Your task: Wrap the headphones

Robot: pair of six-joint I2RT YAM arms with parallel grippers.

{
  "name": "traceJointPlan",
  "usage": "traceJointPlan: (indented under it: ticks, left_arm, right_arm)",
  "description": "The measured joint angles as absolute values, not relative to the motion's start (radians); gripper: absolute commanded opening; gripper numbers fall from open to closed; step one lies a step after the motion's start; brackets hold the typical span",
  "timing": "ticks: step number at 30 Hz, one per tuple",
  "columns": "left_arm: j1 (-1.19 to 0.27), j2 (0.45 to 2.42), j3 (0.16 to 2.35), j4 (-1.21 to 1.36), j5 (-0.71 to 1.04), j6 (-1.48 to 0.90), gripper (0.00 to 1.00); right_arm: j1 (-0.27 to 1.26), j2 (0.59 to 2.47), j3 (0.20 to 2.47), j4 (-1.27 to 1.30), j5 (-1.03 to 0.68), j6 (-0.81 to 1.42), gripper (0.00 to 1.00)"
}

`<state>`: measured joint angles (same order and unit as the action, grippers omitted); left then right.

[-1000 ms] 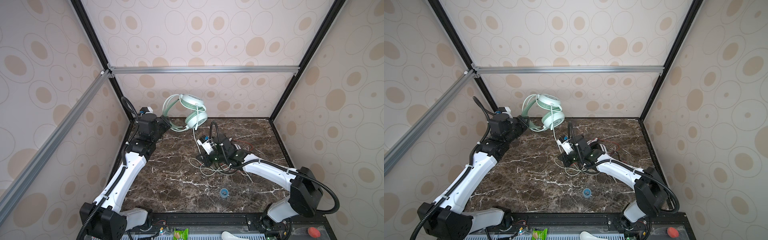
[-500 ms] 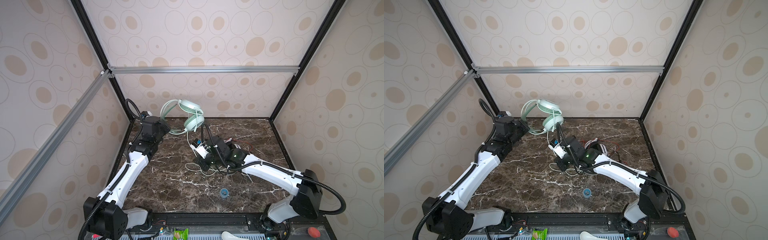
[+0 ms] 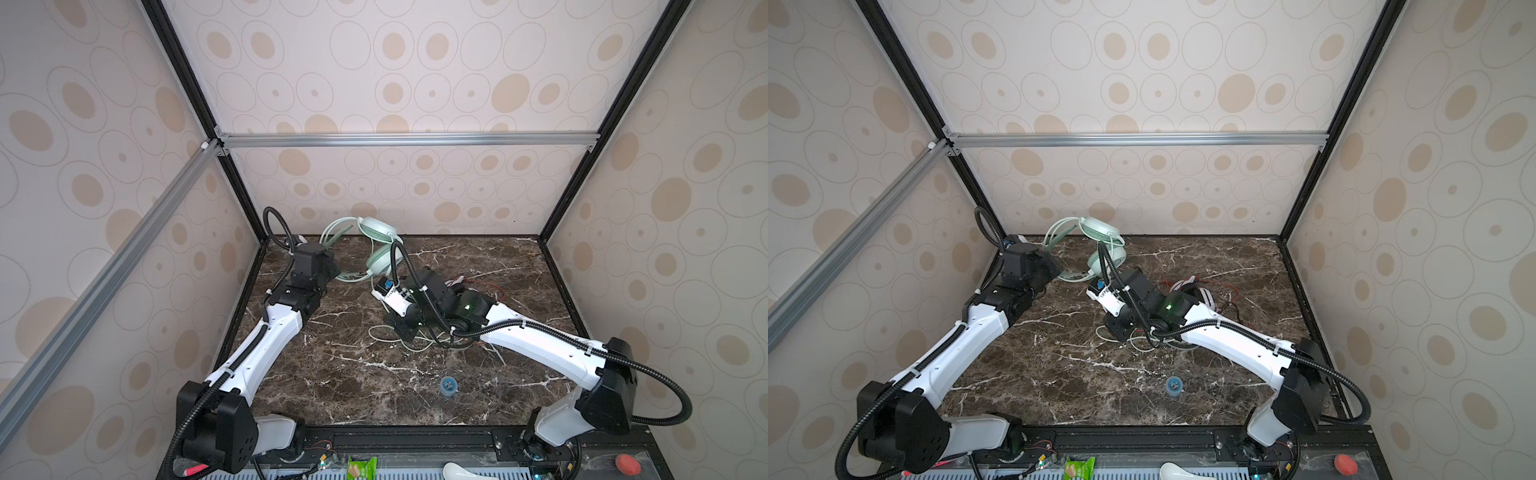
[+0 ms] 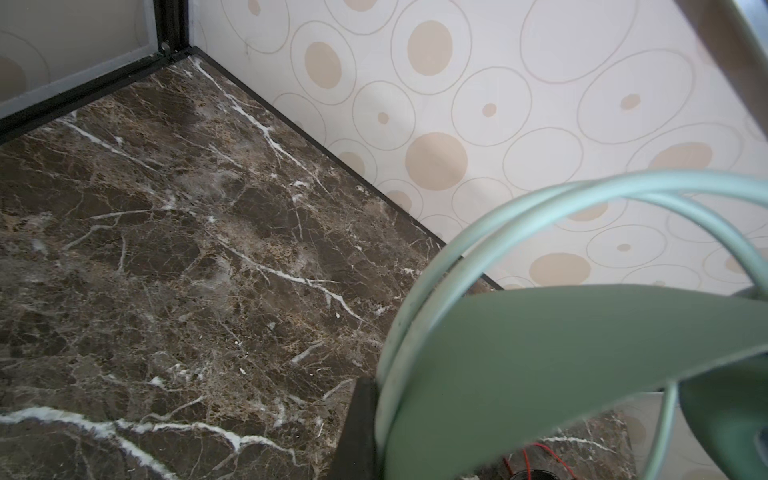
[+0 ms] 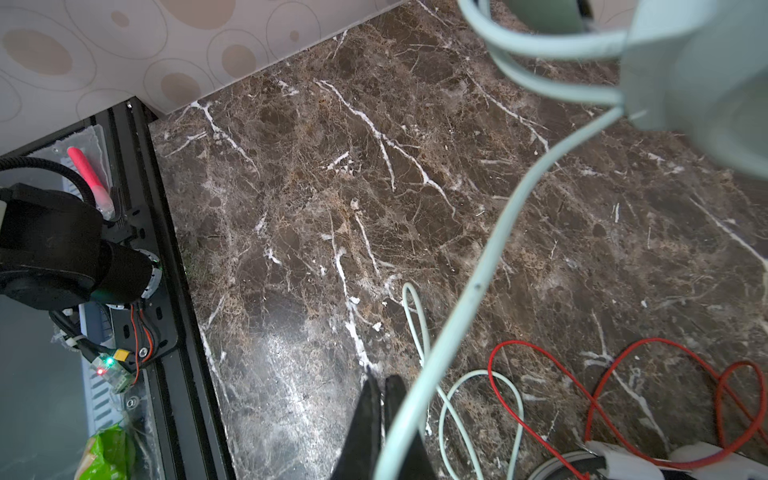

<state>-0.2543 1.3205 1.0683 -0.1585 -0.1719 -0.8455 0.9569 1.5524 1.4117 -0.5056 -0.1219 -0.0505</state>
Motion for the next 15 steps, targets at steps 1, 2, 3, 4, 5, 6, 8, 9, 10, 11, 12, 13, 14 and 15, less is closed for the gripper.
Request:
traceJointPlan:
  ticks: [1, 2, 3, 4, 5, 6, 8, 9, 10, 11, 12, 13, 14, 15]
  left_arm:
    - [-0.255, 1.333, 1.069, -0.160, -0.176, -0.836, 0.00]
    - [-0.255, 1.341, 1.069, -0.161, -0.179, -0.828, 0.00]
    - [-0.256, 1.351, 1.069, -0.163, -0.183, -0.818, 0.00]
    - [-0.260, 1.359, 1.069, -0.166, -0.188, -0.809, 0.00]
    - [-0.264, 1.363, 1.069, -0.168, -0.192, -0.801, 0.00]
    - [-0.271, 1.366, 1.069, -0.171, -0.197, -0.788, 0.00]
    - [-0.282, 1.372, 1.072, -0.179, -0.214, -0.764, 0.00]
    - [-0.289, 1.374, 1.074, -0.183, -0.223, -0.751, 0.00]
    - [-0.296, 1.375, 1.077, -0.189, -0.233, -0.736, 0.00]
    - [-0.302, 1.376, 1.080, -0.195, -0.240, -0.723, 0.00]
    - [-0.310, 1.376, 1.081, -0.202, -0.252, -0.707, 0.00]
    - [-0.317, 1.376, 1.082, -0.207, -0.265, -0.689, 0.00]
    - [-0.323, 1.375, 1.083, -0.210, -0.278, -0.673, 0.00]
    - [-0.328, 1.375, 1.083, -0.214, -0.290, -0.658, 0.00]
  right_arm:
    - [0.960, 1.562, 1.432, -0.517, -0.116, -0.057, 0.00]
    - [0.962, 1.570, 1.449, -0.527, -0.111, -0.063, 0.00]
    - [0.963, 1.582, 1.472, -0.541, -0.105, -0.070, 0.00]
    - [0.963, 1.595, 1.494, -0.557, -0.100, -0.076, 0.00]
    - [0.963, 1.604, 1.512, -0.569, -0.096, -0.079, 0.00]
    - [0.963, 1.617, 1.535, -0.585, -0.090, -0.084, 0.00]
    - [0.963, 1.643, 1.581, -0.616, -0.082, -0.093, 0.00]
    - [0.963, 1.656, 1.604, -0.631, -0.079, -0.096, 0.00]
    - [0.963, 1.670, 1.630, -0.648, -0.075, -0.099, 0.00]
    - [0.963, 1.681, 1.648, -0.661, -0.073, -0.101, 0.00]
    - [0.963, 1.694, 1.671, -0.677, -0.071, -0.103, 0.00]
    - [0.963, 1.705, 1.690, -0.690, -0.067, -0.104, 0.00]
    - [0.963, 1.714, 1.705, -0.699, -0.063, -0.107, 0.00]
    - [0.963, 1.722, 1.717, -0.708, -0.059, -0.110, 0.00]
